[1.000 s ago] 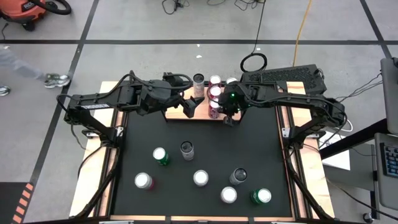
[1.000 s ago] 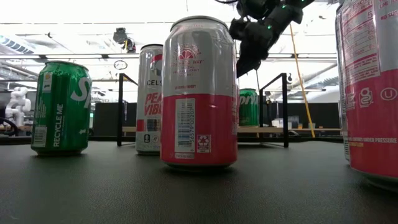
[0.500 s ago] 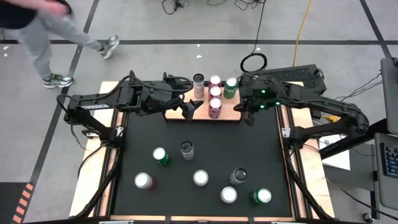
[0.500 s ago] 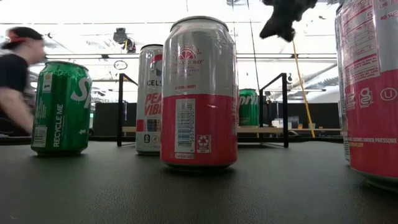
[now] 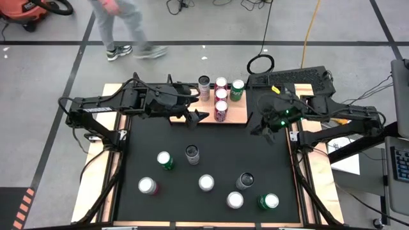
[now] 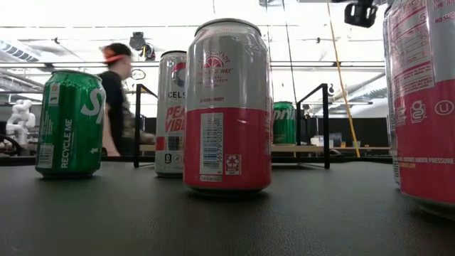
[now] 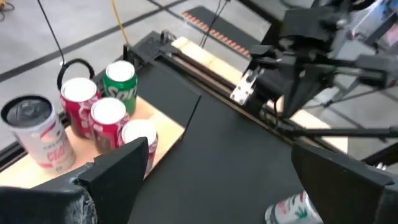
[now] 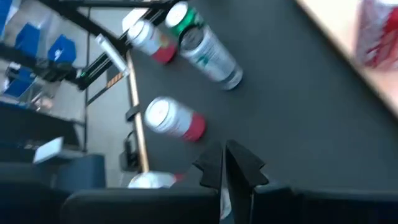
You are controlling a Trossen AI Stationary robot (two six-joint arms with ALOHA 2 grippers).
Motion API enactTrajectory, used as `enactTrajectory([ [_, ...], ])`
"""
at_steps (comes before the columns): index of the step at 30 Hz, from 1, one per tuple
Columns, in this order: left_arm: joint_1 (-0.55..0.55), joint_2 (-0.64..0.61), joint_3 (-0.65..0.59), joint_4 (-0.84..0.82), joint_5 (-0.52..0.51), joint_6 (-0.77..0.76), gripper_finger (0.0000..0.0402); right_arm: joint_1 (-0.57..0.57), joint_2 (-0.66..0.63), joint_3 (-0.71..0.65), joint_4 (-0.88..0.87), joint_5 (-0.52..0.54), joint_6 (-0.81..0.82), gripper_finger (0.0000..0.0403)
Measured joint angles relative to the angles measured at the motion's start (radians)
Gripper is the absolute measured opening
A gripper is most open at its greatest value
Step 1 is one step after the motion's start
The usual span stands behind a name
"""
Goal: Place canned beverage on shelf
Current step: Put the top left white soda can on the shelf
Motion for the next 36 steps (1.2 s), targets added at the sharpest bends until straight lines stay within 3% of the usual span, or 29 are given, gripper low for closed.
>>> enactTrajectory([
  [6, -0.041, 0.0, 0.0, -0.097, 0.015, -0.053, 0.0397, 0.16, 0.01, 0.0, -0.026, 0.009, 0.124, 0.0],
  [15, -0.145, 0.008, 0.0, -0.124, 0.014, -0.12, 0.0397, 0.346, 0.036, 0.0, -0.033, 0.158, 0.25, 0.0],
  [21, -0.189, 0.014, 0.001, -0.137, 0.009, -0.176, 0.0397, 0.432, 0.055, 0.0, -0.049, 0.208, 0.304, 0.0],
  [28, -0.215, 0.029, 0.001, -0.27, 0.008, -0.287, 0.0397, 0.513, 0.055, 0.0, -0.05, 0.323, 0.36, 0.0],
  [36, -0.261, 0.045, 0.0, -0.415, 0.03, -0.498, 0.0397, 0.592, 0.055, 0.0, -0.06, 0.313, 0.314, 0.0],
])
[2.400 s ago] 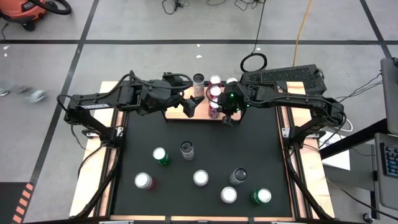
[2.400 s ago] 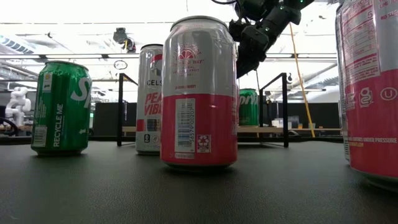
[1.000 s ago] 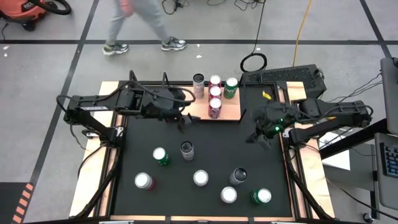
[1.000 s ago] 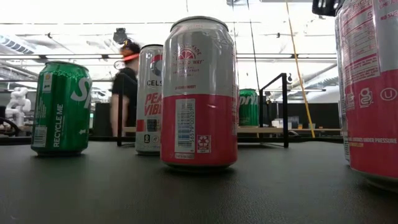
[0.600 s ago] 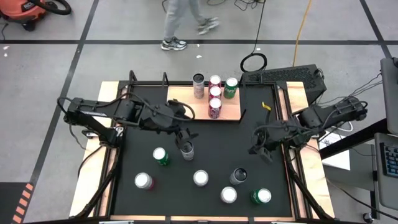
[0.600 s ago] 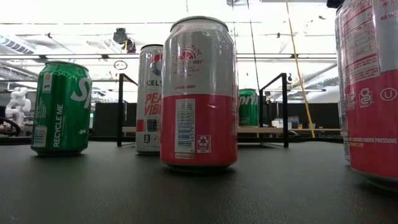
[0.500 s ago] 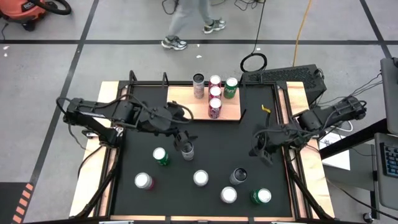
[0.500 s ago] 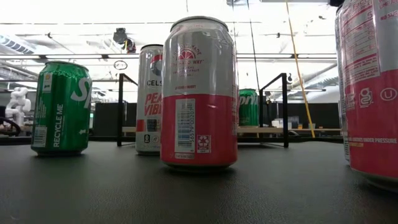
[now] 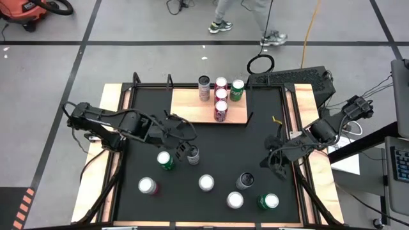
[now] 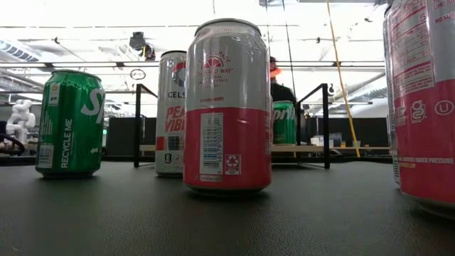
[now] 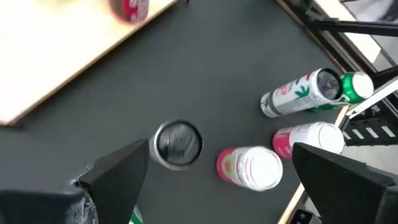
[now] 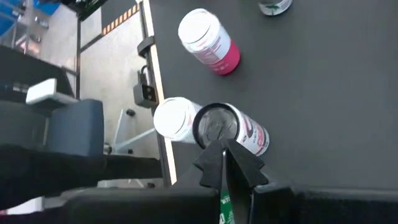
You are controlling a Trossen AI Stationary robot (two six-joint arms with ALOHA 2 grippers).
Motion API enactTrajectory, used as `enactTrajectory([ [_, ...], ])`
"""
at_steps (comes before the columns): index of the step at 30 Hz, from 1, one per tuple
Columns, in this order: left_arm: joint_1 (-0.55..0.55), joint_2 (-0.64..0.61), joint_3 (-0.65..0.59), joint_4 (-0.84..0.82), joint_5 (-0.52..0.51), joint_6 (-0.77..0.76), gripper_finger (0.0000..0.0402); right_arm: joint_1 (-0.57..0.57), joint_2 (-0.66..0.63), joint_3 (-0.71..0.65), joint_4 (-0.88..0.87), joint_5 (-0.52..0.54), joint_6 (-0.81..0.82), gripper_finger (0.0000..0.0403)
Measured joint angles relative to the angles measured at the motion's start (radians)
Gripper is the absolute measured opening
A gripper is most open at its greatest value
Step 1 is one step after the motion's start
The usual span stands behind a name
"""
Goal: Place canned beverage on shelf
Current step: Put the top left white soda can on the shelf
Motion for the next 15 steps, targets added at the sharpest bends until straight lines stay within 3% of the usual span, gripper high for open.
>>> enactTrajectory([
  [10, -0.102, 0.037, 0.0, -0.102, 0.004, -0.253, 0.0397, 0.053, 0.0, 0.0, -0.003, 0.0, -0.068, 0.0],
  [15, -0.142, 0.074, 0.0, -0.139, 0.008, -0.305, 0.0397, 0.067, 0.0, 0.0, -0.002, 0.0, -0.065, 0.0],
])
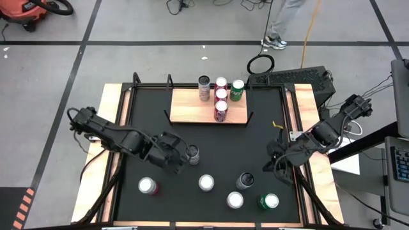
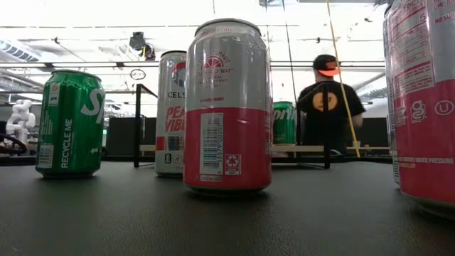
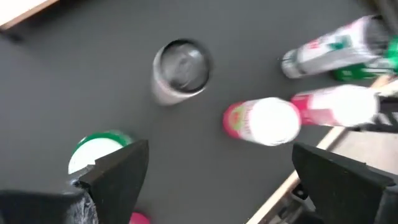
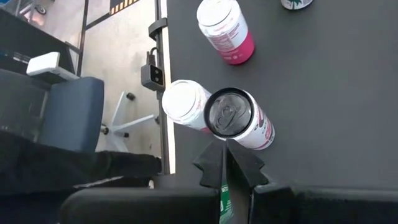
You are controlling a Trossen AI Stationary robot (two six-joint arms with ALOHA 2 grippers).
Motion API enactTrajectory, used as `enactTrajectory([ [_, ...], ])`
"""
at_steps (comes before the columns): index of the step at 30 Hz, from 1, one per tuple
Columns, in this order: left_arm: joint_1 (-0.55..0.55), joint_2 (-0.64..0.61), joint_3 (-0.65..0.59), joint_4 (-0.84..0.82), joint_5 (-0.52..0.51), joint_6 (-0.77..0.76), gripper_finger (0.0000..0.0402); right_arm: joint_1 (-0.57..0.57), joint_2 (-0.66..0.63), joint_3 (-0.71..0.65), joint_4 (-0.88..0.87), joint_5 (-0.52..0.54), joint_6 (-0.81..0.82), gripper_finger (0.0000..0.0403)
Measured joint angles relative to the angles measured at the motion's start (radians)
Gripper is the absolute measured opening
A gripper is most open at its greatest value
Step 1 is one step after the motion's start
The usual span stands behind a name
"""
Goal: Place canned beverage on shelf
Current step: Put the top left white soda can on the shelf
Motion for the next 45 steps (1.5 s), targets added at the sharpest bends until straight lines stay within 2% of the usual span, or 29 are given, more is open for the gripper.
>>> enactTrajectory([
  [2, -0.003, 0.018, 0.0, -0.057, 0.022, -0.057, 0.0397, 0.003, 0.0, 0.0, 0.0, 0.0, -0.014, 0.0],
  [6, 0.002, 0.048, 0.0, -0.183, 0.132, -0.13, 0.0397, 0.003, 0.0, 0.0, 0.0, 0.001, -0.044, 0.0],
  [9, 0.003, 0.057, 0.0, -0.215, 0.153, -0.133, 0.0397, 0.003, 0.0, 0.0, -0.008, 0.0, -0.081, 0.0],
  [13, 0.011, 0.055, 0.0, -0.228, 0.159, -0.067, 0.0397, 0.003, 0.0, 0.0, -0.011, 0.0, -0.092, 0.0],
  [21, 0.089, 0.054, -0.004, -0.252, 0.259, 0.051, 0.0397, 0.003, 0.0, 0.0, -0.011, 0.004, -0.168, 0.0],
  [28, 0.134, 0.053, -0.101, -0.253, 0.338, 0.09, 0.0397, 0.0, 0.0, 0.0, -0.01, 0.004, -0.175, 0.0],
  [33, 0.149, 0.053, -0.142, -0.228, 0.342, 0.082, 0.0397, 0.0, 0.0, 0.0, -0.01, 0.002, -0.165, 0.0],
  [45, 0.118, 0.042, -0.142, -0.172, 0.339, 0.085, 0.0397, 0.0, 0.0, 0.0, -0.01, 0.007, -0.163, 0.0],
])
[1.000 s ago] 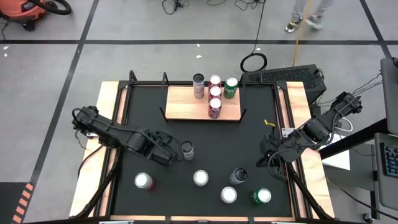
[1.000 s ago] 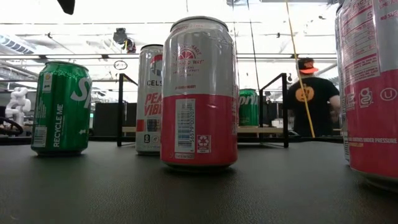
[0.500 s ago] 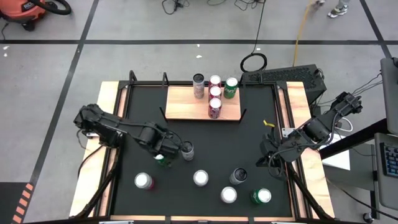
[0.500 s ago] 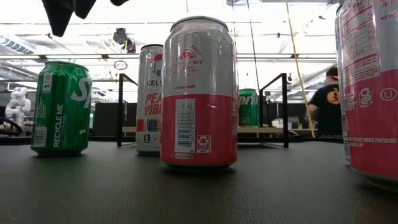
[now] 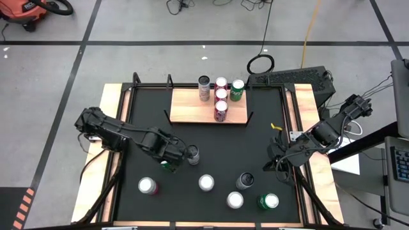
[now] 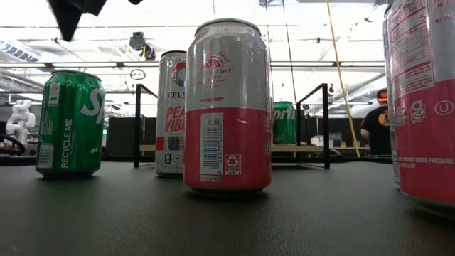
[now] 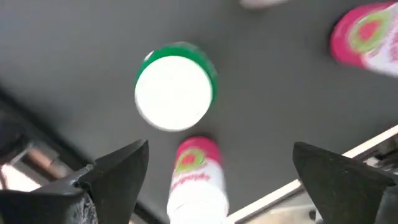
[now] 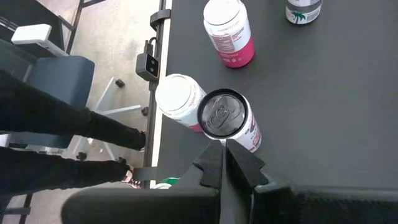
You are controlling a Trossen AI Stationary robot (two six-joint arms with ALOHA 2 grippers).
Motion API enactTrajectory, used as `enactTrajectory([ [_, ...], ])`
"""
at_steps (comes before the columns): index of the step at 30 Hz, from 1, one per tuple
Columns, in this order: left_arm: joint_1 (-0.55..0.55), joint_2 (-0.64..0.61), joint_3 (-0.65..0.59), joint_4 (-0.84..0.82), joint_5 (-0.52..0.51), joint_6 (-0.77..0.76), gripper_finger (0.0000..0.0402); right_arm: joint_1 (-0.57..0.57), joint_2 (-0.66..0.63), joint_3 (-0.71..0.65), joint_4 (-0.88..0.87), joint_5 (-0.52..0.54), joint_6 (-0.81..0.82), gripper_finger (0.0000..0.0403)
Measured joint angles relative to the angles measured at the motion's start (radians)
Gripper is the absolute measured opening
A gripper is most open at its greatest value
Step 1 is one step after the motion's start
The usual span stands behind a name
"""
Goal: Place canned beverage on shelf
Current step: Put the top left white soda can on the shelf
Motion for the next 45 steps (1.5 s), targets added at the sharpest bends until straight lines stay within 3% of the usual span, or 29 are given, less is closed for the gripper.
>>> enactTrajectory([
  [4, -0.002, -0.012, 0.001, 0.126, -0.062, 0.091, 0.0397, 0.0, 0.0, 0.0, 0.0, 0.002, 0.0, 0.0],
  [13, 0.033, -0.01, 0.001, 0.277, -0.06, 0.182, 0.0397, 0.0, 0.001, 0.0, -0.005, 0.003, 0.0, 0.0],
  [26, 0.113, -0.003, 0.002, 0.347, -0.101, 0.358, 0.0397, -0.001, 0.001, 0.0, 0.0, 0.127, 0.005, 0.0],
  [38, 0.153, 0.042, 0.002, 0.384, -0.124, 0.514, 0.0397, 0.0, 0.018, 0.0, 0.0, 0.128, 0.06, 0.0],
  [45, 0.133, 0.087, 0.002, 0.378, -0.157, 0.516, 0.0397, 0.0, 0.053, 0.0, 0.001, 0.126, 0.107, 0.0],
])
